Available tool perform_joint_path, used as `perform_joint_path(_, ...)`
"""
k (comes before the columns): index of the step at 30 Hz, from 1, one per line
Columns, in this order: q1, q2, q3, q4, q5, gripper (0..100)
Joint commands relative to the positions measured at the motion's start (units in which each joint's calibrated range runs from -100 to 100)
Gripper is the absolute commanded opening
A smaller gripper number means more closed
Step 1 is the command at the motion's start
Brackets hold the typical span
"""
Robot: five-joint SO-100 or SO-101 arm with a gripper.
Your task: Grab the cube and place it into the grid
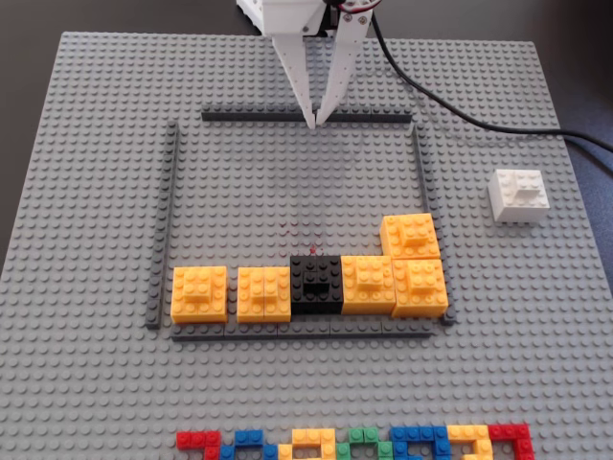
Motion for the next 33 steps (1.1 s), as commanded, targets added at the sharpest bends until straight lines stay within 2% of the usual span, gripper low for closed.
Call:
perform_joint_path(1,2.8,-2.1,0.5,-0.3,0.3,0)
perform_joint_path(19,2.4,-2.1,0.2,0.1,0.6,0)
perform_joint_path(33,-1.0,6.5,-18.1,3.3,-0.6,0)
